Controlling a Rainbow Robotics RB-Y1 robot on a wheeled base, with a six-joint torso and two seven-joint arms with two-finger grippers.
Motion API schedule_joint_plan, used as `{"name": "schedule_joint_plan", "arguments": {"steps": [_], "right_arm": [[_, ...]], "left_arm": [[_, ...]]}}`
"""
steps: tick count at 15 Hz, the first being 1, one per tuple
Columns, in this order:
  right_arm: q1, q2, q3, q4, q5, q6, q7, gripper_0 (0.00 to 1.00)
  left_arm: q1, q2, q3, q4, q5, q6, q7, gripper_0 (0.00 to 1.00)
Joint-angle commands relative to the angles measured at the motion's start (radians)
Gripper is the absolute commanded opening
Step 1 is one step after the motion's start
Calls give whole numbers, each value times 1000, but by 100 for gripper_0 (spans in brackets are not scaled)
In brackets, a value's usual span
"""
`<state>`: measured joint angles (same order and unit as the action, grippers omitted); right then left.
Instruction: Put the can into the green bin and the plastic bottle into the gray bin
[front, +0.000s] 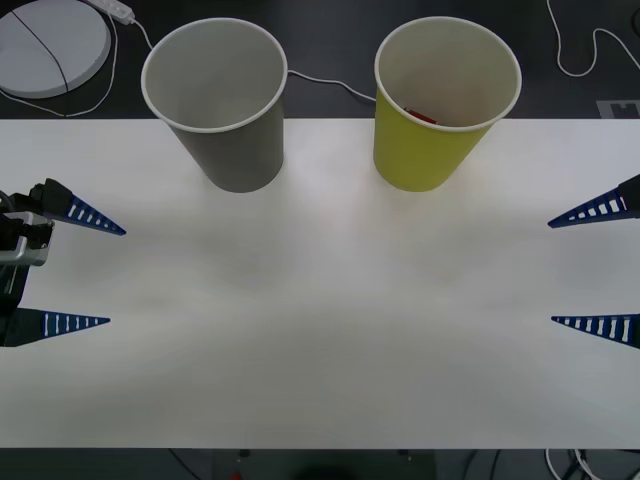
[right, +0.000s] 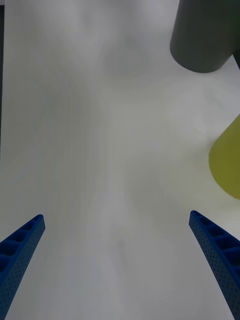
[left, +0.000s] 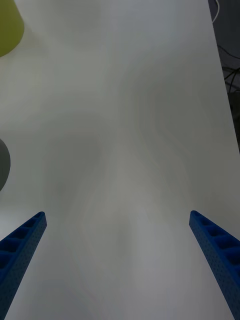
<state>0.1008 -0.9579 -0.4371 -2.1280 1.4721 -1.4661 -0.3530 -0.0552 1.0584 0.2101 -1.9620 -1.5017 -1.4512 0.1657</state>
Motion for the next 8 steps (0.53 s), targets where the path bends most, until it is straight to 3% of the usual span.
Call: {"name": "schedule_joint_plan", "arguments": {"steps": [1, 5, 8], "right_arm": [[27, 8, -5, -21, 33, 0, 2, 100], [37, 70, -5, -46, 126, -6, 2, 100], [36, 79, -5, -21, 143, -8, 14, 100]], "left_arm": [[0, 0, 0, 0, 0, 0, 0, 100], [0, 0, 0, 0, 0, 0, 0, 100], [0, 0, 0, 0, 0, 0, 0, 100]]}}
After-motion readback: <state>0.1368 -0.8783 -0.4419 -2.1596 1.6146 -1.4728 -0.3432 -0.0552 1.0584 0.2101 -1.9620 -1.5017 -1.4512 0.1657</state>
